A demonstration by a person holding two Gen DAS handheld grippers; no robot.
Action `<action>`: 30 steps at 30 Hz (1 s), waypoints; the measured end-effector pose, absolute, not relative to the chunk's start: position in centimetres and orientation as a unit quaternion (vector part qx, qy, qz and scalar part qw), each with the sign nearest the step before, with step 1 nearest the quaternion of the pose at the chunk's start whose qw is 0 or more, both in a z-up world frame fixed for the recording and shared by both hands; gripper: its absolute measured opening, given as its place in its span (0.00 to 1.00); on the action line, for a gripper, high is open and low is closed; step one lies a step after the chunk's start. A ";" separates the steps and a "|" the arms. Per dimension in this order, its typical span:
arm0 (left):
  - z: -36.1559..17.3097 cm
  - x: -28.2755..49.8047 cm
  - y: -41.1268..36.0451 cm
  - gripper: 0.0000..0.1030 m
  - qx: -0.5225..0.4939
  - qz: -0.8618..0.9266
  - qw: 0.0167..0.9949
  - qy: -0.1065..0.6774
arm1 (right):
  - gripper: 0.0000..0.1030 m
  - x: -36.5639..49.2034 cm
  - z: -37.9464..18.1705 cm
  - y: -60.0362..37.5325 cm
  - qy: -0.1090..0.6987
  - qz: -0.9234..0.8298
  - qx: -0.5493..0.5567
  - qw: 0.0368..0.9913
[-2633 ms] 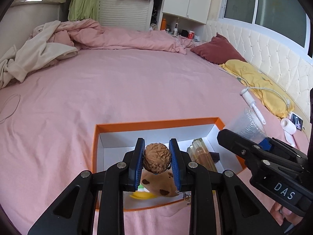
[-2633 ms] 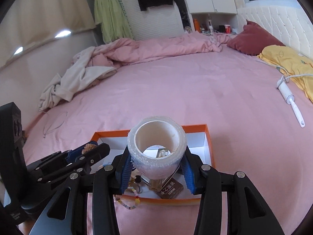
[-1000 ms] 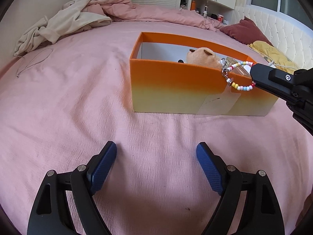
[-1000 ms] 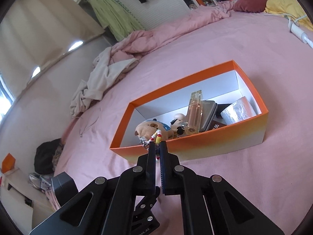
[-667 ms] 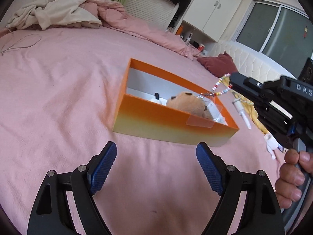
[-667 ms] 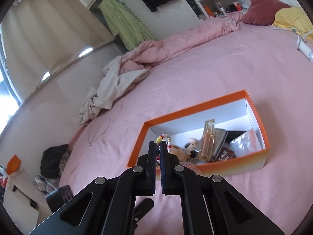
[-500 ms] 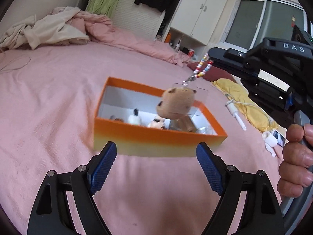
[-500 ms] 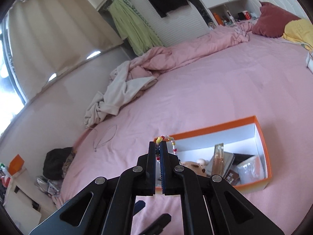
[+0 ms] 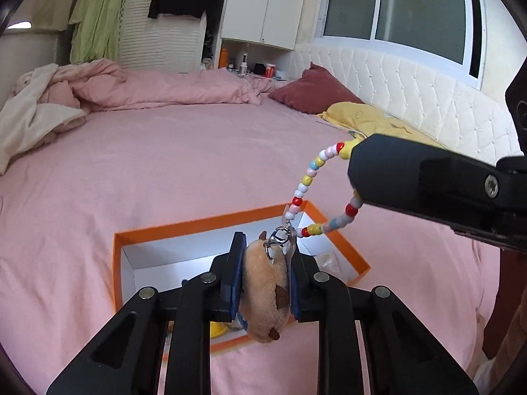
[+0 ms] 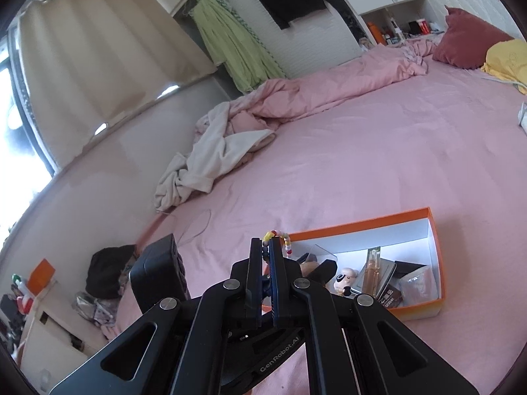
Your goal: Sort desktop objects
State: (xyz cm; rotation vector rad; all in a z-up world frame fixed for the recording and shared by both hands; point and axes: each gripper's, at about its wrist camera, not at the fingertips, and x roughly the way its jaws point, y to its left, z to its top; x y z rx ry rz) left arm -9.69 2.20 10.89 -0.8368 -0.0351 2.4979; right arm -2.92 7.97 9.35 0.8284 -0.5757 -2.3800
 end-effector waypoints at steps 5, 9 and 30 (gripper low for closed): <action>12.2 -10.5 2.0 0.23 -0.299 0.923 0.244 -0.010 | 0.05 -3.4 9.8 8.3 -0.221 -0.889 0.295 0.272; 12.6 -11.2 1.5 0.23 -0.294 0.927 0.232 -0.003 | 0.05 -3.7 10.1 8.6 -0.221 -0.893 0.287 0.266; 9.4 -11.7 -1.4 0.39 -0.385 0.899 0.175 -0.111 | 0.63 -4.4 3.8 11.4 -0.257 -0.892 0.320 0.192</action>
